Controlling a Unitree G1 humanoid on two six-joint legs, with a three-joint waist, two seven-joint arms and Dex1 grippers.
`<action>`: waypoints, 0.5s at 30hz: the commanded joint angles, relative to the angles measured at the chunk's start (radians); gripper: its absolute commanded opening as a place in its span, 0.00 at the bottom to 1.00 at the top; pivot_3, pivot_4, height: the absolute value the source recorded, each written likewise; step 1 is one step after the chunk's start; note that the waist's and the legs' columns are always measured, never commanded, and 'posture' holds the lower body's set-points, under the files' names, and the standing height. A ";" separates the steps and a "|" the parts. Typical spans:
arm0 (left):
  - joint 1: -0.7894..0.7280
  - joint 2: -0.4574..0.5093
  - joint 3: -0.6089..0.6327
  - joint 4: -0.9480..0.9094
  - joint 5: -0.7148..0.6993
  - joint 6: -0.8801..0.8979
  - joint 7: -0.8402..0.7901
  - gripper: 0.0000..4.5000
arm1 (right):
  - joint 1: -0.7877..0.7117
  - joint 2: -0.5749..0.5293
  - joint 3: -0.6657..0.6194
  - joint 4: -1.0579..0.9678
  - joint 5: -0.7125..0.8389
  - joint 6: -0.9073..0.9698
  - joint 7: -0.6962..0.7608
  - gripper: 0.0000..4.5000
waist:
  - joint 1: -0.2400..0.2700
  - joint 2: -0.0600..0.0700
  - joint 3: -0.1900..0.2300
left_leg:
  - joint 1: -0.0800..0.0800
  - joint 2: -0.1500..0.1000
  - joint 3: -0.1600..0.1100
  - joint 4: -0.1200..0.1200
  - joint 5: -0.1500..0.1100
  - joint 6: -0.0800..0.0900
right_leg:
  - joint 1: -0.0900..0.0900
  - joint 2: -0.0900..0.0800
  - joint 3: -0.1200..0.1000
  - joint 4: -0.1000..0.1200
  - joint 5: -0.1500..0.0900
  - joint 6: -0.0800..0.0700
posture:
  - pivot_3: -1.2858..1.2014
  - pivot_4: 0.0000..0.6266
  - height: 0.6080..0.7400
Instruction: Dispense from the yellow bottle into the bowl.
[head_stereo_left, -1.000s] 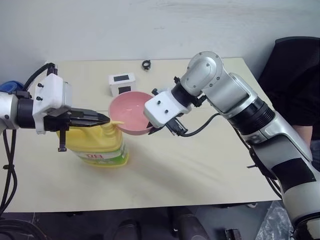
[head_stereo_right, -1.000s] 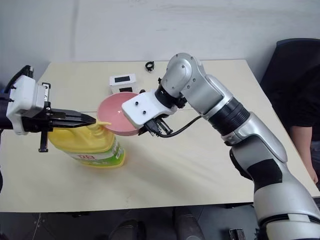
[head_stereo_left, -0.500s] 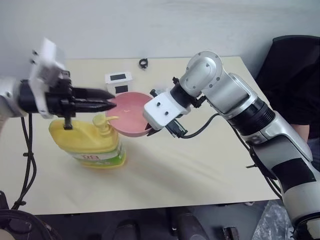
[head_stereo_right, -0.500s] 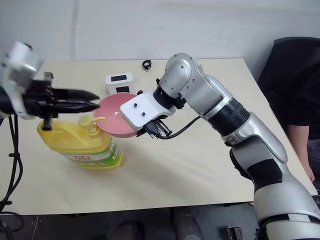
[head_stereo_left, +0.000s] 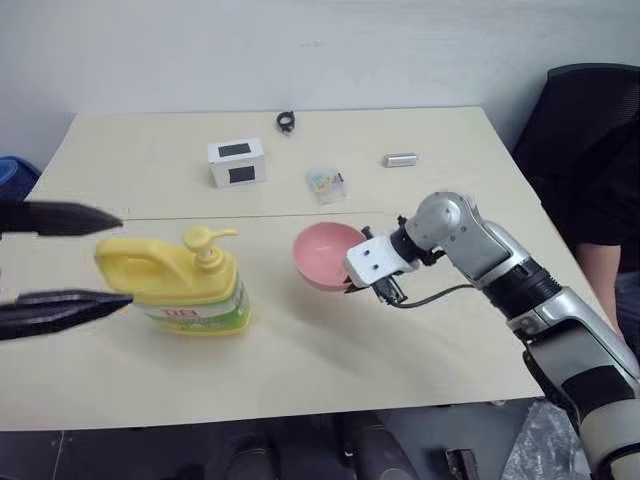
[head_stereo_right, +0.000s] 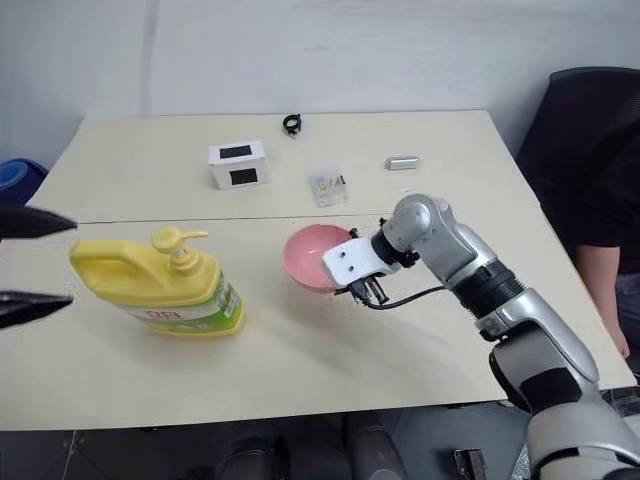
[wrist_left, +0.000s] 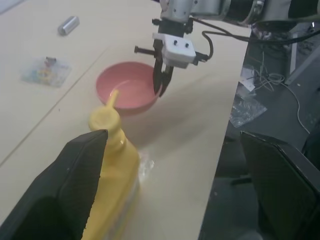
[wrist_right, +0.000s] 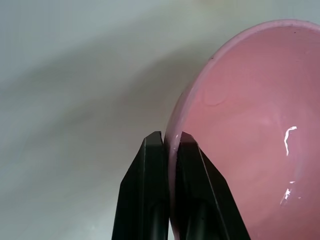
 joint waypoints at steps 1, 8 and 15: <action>0.146 -0.028 0.195 -0.078 0.084 -0.017 -0.099 0.99 | 0.022 -0.022 -0.051 0.076 -0.049 -0.062 -0.068 0.00 | 0.001 0.000 0.000 | 0.002 0.000 0.000 -0.001 0.000 0.000 | 0.002 0.000 0.000 0.000 0.000 -0.001 | 0.52 0.24 1.00; 0.196 -0.022 0.284 -0.072 0.042 0.003 -0.096 1.00 | 0.078 -0.004 -0.070 0.164 -0.076 -0.096 -0.095 0.13 | -0.002 0.000 0.000 | 0.009 0.000 0.000 -0.004 0.000 0.000 | 0.006 0.001 0.002 0.000 -0.001 -0.001 | 0.52 0.24 1.00; 0.246 -0.041 0.310 -0.019 0.063 -0.005 -0.093 1.00 | 0.105 -0.042 -0.177 0.072 0.032 0.058 0.007 0.65 | -0.021 0.000 0.000 | 0.011 0.002 -0.002 -0.005 -0.001 0.000 | 0.008 -0.001 0.002 -0.001 -0.001 -0.001 | 0.52 0.24 1.00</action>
